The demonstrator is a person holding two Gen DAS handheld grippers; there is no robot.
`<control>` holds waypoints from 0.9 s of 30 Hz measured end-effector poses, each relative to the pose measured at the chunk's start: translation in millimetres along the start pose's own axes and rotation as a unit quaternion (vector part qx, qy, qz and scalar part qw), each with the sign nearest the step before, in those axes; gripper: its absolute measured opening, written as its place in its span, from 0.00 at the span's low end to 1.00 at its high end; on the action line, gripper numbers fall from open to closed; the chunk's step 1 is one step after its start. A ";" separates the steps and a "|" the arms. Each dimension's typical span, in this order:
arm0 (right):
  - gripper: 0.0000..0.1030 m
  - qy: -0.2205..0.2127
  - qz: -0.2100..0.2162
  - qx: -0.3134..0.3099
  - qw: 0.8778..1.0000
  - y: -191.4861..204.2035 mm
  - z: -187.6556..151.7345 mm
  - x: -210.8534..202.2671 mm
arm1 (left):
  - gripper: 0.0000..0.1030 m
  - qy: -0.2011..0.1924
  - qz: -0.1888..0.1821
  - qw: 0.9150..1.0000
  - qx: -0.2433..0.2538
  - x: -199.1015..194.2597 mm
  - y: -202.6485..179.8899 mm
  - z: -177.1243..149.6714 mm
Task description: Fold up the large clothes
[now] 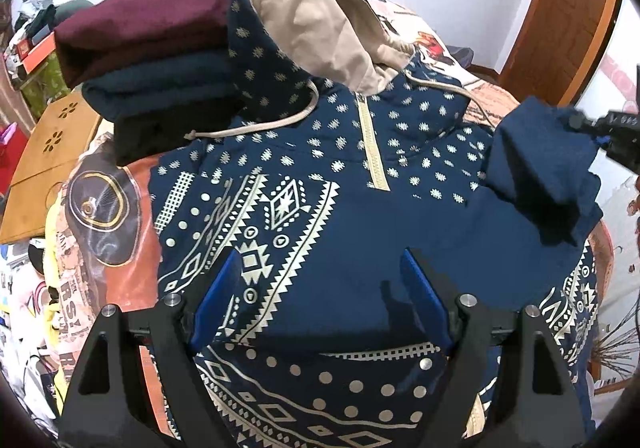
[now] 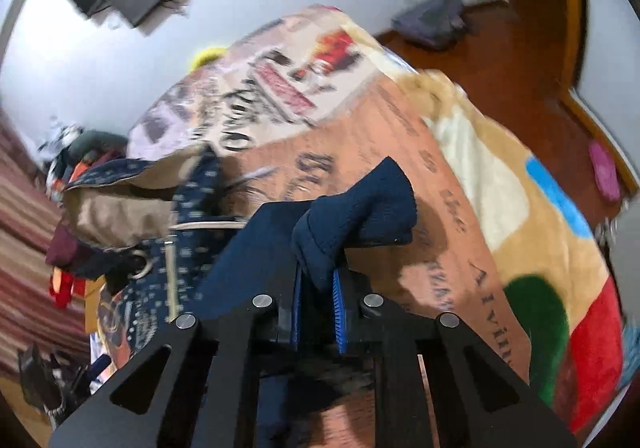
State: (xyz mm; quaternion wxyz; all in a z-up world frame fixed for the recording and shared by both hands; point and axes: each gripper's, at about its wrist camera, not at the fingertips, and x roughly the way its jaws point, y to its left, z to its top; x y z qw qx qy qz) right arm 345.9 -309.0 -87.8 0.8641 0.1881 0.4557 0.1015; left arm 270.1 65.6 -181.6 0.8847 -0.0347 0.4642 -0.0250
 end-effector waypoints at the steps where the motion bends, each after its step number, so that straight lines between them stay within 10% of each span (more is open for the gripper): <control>1: 0.11 -0.006 0.005 -0.016 1.000 11.4 2.3 -7.1 | 0.78 -0.003 0.000 1.000 -0.002 -2.5 1.8 -0.2; 12: 0.11 -0.008 0.073 -0.202 0.977 167.0 -13.1 -41.0 | 0.78 -0.051 0.000 0.998 -0.029 -45.7 35.6 -1.3; 20: 0.11 0.106 0.087 -0.276 0.951 229.1 -80.0 29.3 | 0.85 -0.098 0.017 0.994 -0.047 -91.4 76.9 -13.3; 27: 0.11 0.213 0.054 -0.314 0.923 237.9 -151.7 87.9 | 0.85 -0.060 0.019 0.995 -0.077 -80.6 103.4 -41.4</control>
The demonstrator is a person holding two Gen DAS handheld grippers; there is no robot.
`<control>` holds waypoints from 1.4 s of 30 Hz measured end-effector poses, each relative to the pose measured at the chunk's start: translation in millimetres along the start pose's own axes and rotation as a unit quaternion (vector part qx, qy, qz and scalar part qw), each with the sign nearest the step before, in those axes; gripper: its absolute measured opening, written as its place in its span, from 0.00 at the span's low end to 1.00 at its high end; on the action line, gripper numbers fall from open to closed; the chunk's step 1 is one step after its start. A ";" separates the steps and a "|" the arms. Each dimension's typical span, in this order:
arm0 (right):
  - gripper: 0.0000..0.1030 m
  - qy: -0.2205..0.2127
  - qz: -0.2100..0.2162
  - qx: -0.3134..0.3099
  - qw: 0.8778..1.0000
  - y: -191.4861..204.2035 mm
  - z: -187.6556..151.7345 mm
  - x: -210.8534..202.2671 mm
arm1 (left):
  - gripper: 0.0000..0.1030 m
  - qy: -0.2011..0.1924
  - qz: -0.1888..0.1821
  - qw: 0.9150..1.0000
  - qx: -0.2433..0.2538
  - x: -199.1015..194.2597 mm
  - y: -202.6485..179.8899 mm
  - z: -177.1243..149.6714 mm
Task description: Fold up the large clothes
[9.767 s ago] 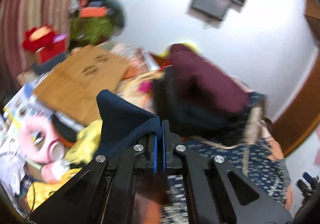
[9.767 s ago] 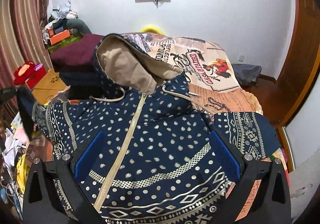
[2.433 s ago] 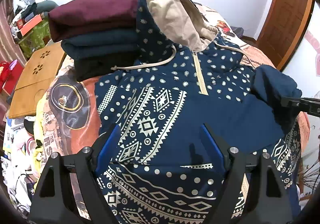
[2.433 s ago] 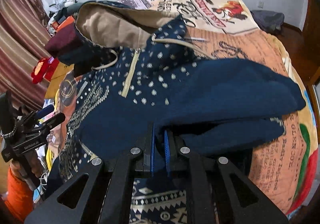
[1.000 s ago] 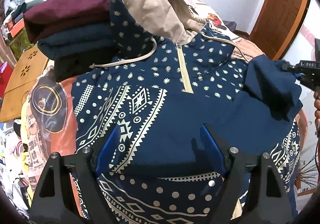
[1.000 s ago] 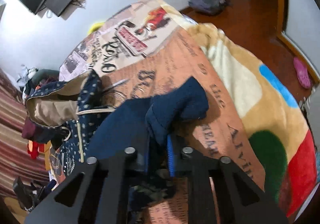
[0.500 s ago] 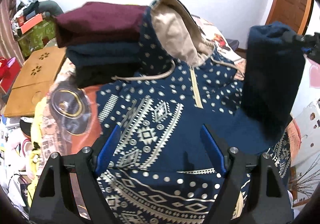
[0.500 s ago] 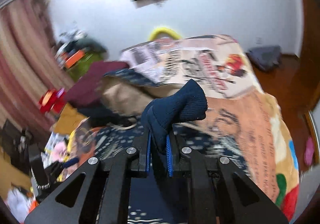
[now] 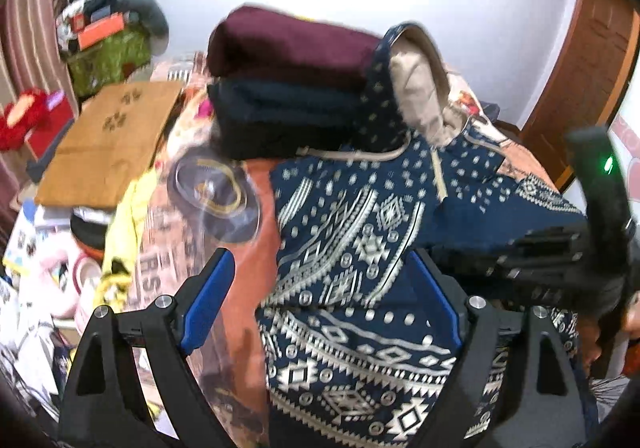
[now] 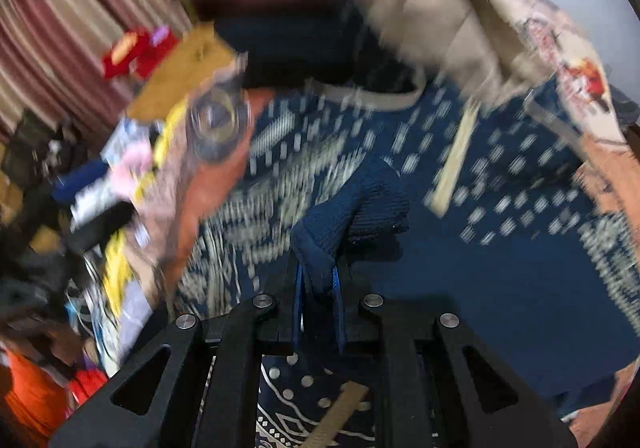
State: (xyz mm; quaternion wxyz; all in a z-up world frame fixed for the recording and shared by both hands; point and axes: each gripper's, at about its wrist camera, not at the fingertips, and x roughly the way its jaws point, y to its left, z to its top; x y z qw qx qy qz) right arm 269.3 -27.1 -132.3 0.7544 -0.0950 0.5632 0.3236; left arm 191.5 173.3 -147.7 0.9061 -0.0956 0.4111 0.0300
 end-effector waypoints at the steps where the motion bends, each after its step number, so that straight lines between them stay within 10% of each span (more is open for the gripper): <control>1: 0.14 0.013 0.000 -0.002 1.000 1.5 -4.8 9.5 | 0.85 0.011 -0.005 1.000 -0.007 4.2 3.0 -3.8; 10: 0.41 0.061 0.034 0.017 0.997 -0.9 -15.9 2.6 | 0.85 0.063 -0.045 0.996 -0.033 27.2 -5.7 -19.4; 25: 0.47 -0.119 -0.111 0.006 0.987 -73.5 -29.7 -122.4 | 0.84 0.111 -0.110 0.988 0.018 58.8 -88.4 -16.0; 37: 0.47 -0.124 -0.194 0.131 0.964 -198.2 -89.8 -174.5 | 0.16 0.139 -0.092 0.986 0.025 107.1 -114.1 1.7; 42: 0.47 -0.118 -0.179 0.154 0.964 -213.2 -95.8 -172.0 | 0.14 0.066 -0.091 0.993 0.043 73.9 -112.2 40.8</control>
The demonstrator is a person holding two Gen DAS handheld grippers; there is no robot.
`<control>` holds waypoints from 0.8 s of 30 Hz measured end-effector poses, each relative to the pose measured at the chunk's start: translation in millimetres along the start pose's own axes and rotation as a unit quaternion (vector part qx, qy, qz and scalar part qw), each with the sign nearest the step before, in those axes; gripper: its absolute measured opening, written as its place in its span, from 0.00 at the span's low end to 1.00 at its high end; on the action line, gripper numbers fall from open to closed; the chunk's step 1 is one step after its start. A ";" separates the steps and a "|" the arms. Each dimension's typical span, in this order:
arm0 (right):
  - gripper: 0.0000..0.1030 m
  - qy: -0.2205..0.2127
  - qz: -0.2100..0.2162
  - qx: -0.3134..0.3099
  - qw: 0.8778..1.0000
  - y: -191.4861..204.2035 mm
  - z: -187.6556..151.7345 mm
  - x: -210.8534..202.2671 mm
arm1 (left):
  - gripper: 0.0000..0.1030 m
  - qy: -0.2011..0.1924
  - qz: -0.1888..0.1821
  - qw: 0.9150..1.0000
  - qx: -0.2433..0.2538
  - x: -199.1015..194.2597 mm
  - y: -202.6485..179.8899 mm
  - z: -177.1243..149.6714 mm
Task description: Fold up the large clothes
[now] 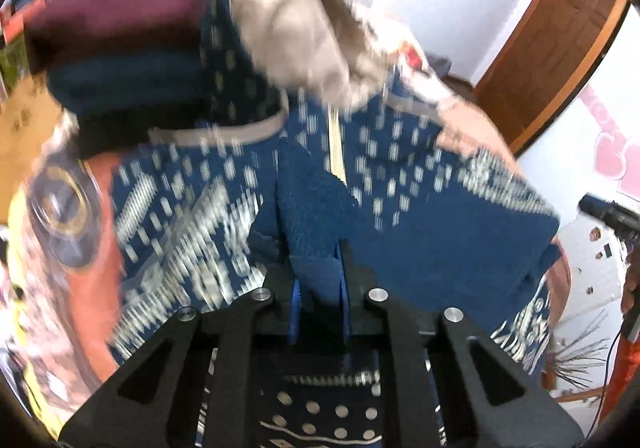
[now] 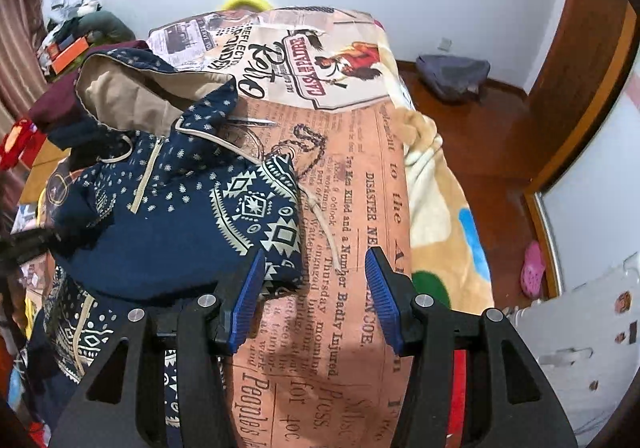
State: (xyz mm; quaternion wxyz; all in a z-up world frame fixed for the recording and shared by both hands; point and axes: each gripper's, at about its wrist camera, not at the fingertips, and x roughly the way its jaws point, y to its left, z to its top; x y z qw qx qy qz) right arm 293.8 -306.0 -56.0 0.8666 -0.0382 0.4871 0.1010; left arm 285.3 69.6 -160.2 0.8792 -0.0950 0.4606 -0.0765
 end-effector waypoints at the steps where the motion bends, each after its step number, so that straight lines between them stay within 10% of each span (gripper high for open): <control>1: 0.47 -0.002 0.006 0.000 1.000 0.1 1.8 1.5 | 0.14 -0.014 0.003 1.000 0.006 -7.4 -1.0 5.5; 11: 0.47 0.043 0.048 -0.019 0.998 44.9 3.5 54.6 | 0.14 -0.106 0.071 0.990 0.056 -48.1 14.8 34.4; 24: 0.65 0.058 0.045 -0.046 0.996 71.0 -19.7 72.8 | 0.24 0.049 0.115 0.992 -0.016 35.6 111.4 -35.5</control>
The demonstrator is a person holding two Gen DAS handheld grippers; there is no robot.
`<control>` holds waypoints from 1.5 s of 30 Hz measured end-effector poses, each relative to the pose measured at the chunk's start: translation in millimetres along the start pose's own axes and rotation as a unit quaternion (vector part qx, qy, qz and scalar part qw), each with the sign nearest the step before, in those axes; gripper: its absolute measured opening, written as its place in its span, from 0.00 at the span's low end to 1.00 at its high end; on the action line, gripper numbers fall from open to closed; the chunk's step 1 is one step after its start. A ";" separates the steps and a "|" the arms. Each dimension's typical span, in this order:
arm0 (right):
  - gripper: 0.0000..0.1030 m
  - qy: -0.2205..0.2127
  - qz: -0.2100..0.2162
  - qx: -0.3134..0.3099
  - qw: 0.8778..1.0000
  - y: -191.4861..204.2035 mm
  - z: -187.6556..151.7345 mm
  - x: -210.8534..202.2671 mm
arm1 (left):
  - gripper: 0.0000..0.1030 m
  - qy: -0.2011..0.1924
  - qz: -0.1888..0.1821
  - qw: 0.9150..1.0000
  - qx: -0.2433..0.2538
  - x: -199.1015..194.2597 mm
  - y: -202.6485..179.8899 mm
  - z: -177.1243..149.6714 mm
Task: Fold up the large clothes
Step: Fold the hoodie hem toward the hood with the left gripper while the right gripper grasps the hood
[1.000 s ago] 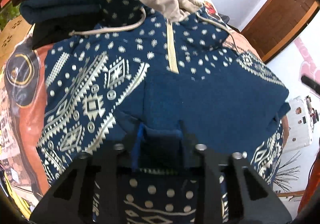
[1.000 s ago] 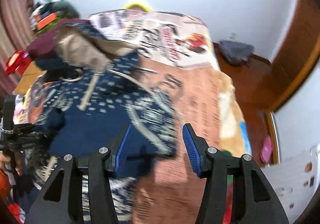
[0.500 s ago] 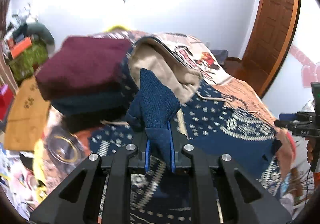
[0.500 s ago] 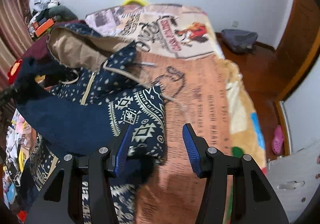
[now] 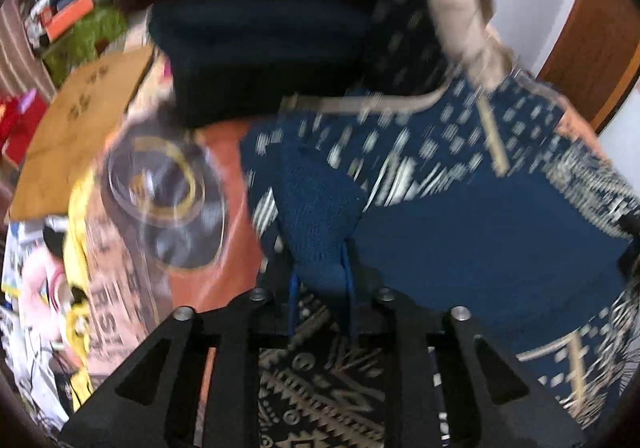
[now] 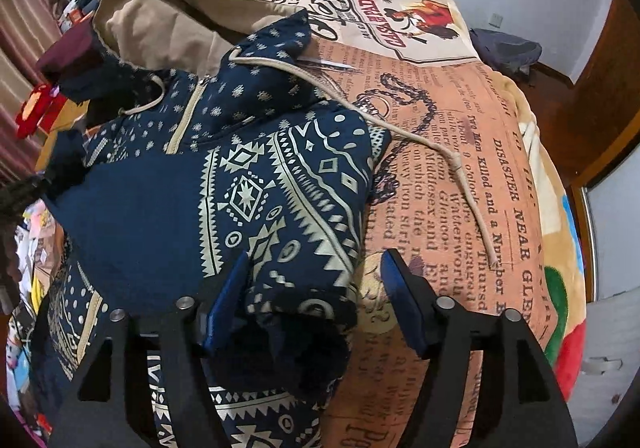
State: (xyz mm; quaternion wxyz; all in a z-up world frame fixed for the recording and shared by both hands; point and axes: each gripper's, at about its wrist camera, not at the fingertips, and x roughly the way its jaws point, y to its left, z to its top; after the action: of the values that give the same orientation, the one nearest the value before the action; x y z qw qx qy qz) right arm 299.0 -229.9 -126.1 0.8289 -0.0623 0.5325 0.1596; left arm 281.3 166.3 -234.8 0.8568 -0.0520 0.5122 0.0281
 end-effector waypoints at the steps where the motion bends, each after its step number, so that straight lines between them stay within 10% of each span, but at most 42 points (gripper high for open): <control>1: 0.65 -0.001 -0.007 -0.006 1.000 2.1 -1.2 0.4 | 0.26 0.012 0.000 1.000 -0.005 6.6 4.1 -5.2; 7: 0.67 -0.010 -0.020 -0.019 1.000 5.7 -3.2 2.6 | 0.69 0.025 0.034 0.998 -0.036 19.2 25.6 -24.6; 16: 0.67 0.008 0.002 -0.003 1.000 2.0 5.5 -0.7 | 0.69 0.024 0.030 0.999 -0.036 -6.3 33.0 -16.4; 31: 0.67 -0.082 0.027 0.000 0.996 6.6 82.1 -41.3 | 0.69 -0.119 -0.011 0.992 0.030 -80.7 -37.8 99.4; 45: 0.67 -0.022 0.073 0.037 0.996 13.4 174.7 43.8 | 0.56 -0.126 -0.054 0.990 0.012 -27.8 -54.3 151.0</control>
State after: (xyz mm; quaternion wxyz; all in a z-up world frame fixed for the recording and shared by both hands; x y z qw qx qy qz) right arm 462.1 -160.9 -90.5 0.8280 0.0110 0.5232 0.2012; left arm 405.8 130.3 -136.1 0.9155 -0.0655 0.3965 -0.0180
